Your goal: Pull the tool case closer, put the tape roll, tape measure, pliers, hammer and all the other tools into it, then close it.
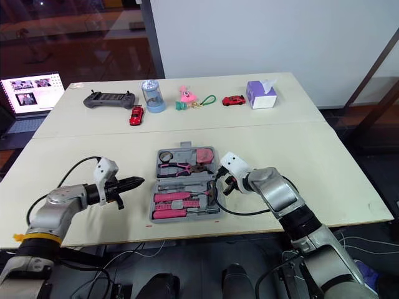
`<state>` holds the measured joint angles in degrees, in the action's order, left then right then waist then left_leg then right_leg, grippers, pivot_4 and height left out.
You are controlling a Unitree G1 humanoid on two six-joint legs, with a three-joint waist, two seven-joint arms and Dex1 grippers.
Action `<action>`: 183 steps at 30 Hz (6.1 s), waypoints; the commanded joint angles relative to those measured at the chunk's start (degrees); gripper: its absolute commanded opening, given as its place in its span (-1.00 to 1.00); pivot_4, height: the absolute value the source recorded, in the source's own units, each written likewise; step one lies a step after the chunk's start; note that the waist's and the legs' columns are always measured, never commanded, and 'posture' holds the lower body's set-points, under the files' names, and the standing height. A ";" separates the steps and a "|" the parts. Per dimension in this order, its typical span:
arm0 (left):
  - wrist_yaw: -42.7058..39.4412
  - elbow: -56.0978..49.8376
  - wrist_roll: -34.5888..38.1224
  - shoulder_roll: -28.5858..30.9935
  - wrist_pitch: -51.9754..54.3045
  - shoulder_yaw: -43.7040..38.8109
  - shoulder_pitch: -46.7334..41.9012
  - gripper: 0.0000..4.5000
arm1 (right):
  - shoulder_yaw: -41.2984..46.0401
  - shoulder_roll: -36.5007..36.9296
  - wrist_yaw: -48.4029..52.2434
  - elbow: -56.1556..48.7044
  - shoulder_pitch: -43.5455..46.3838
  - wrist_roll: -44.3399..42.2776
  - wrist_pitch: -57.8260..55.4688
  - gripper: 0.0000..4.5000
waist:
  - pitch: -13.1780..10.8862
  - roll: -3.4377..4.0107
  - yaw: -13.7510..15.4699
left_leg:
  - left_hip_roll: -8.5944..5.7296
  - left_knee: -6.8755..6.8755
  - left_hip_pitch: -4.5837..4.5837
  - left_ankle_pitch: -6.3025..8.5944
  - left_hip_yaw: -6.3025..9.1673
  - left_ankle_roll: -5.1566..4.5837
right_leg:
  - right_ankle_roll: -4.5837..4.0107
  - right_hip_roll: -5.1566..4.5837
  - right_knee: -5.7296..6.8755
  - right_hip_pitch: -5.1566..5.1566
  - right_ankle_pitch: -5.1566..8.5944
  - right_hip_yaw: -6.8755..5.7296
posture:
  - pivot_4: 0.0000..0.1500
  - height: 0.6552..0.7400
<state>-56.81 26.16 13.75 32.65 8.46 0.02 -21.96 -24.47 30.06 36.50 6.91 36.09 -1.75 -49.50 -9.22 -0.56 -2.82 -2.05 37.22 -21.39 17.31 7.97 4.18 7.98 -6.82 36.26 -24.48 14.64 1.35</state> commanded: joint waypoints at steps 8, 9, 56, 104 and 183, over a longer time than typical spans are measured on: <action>2.20 8.10 -9.61 -3.58 -7.42 7.08 -4.88 -0.99 | -3.99 -6.59 3.82 8.77 5.96 5.33 6.71 -1.00 | 0.04 0.00 -0.74 | 0.00 0.01 0.02 -0.03 0.02 0.05 | 0.00 0.00 0.06 0.02 0.00 0.00 | 1.00 1.00; 2.12 7.50 -9.69 -3.93 -7.31 7.19 -4.75 -0.99 | -4.05 -7.16 4.27 8.44 6.24 5.40 6.28 -1.00 | 0.04 0.00 -0.76 | 0.00 0.02 0.03 -0.03 0.02 0.06 | 0.00 0.00 0.08 0.02 0.00 0.00 | 1.00 1.00; 0.23 -6.56 -9.00 -1.14 -1.92 6.55 6.42 -0.99 | -4.66 -6.23 6.61 -9.05 -1.00 6.36 -7.05 -1.00 | 0.07 0.04 -1.17 | -0.02 -0.03 0.05 -0.01 0.05 0.01 | 0.00 -0.02 0.09 0.01 0.00 0.00 | 1.00 1.00; -11.83 -11.17 2.73 -6.09 -11.34 6.30 15.59 -1.00 | 30.36 -15.21 -8.60 -18.30 -5.26 -13.56 -27.52 0.97 | 0.07 0.06 0.24 | -0.03 -0.02 0.06 0.06 0.03 -0.11 | -0.01 -0.04 0.12 0.02 -0.01 0.03 | 1.00 1.00; -8.88 -35.54 19.80 8.83 15.18 -7.14 23.89 -1.00 | 31.05 -15.50 20.66 39.05 18.17 -19.54 -2.02 0.97 | 0.70 0.88 -1.36 | 0.01 -0.11 0.14 0.17 0.02 -0.32 | -0.02 0.04 0.16 -0.07 0.01 0.12 | 1.00 1.00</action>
<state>-65.20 -7.46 30.31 40.32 21.22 -3.90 1.21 6.89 14.35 54.97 49.40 53.70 -19.38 -50.96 -8.51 0.33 -4.18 -2.04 37.11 -21.26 17.48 7.99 3.86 7.96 -6.78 36.40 -24.56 14.65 1.46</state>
